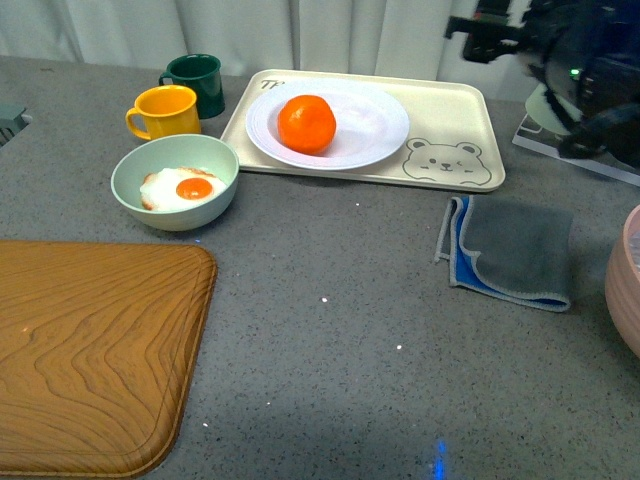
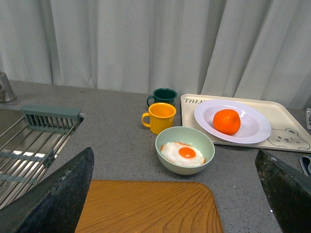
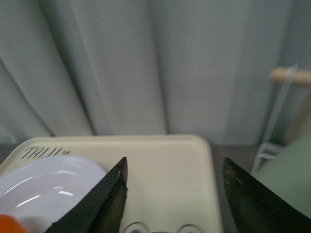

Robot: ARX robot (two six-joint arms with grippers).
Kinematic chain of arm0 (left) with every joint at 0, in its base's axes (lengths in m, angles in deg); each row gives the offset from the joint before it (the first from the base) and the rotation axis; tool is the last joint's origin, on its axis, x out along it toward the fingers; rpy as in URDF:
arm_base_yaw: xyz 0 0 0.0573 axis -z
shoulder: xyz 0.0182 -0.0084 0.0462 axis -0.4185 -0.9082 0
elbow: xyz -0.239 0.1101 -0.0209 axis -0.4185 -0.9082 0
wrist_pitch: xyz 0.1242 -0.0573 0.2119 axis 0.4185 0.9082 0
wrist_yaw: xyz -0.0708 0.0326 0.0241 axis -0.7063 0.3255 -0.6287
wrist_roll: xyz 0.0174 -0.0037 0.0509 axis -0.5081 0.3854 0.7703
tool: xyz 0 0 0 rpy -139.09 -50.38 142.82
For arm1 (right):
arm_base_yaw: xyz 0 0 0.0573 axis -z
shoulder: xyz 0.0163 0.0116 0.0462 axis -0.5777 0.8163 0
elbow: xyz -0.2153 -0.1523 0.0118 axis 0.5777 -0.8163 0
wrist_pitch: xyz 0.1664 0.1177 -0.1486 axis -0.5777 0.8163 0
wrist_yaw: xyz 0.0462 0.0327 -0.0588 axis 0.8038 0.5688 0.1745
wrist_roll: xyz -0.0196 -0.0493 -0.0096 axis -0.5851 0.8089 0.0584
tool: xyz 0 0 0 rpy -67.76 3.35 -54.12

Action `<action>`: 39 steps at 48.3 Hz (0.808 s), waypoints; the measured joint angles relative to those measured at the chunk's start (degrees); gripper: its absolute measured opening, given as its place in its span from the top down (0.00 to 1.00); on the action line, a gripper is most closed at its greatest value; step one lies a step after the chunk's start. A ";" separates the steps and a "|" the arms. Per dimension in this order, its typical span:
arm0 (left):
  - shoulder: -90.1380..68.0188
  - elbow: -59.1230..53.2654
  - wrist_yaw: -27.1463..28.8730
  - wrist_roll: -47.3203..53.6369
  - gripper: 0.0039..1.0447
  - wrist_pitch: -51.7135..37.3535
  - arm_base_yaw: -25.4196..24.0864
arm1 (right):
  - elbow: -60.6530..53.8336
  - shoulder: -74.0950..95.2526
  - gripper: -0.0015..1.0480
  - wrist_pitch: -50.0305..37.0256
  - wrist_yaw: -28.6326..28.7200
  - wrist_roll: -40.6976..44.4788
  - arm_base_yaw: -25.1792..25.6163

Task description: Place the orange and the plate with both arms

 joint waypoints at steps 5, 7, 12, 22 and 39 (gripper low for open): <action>0.02 0.00 -0.02 0.00 0.06 0.00 0.00 | -14.51 -9.27 0.67 -11.02 0.02 5.35 1.66; 0.02 0.00 -0.02 0.00 0.06 0.00 0.00 | -19.63 -12.87 0.76 -12.85 0.55 6.27 2.34; 0.02 0.00 -0.02 0.00 0.06 0.00 0.00 | -31.21 -20.06 0.98 -15.39 1.62 7.23 3.98; 0.02 0.00 -0.02 0.00 0.06 0.00 0.00 | -46.97 -33.57 0.99 -16.96 3.93 7.72 5.70; 0.02 0.00 0.00 0.00 0.06 0.00 0.00 | -58.93 -53.53 0.99 -8.17 8.17 7.74 9.99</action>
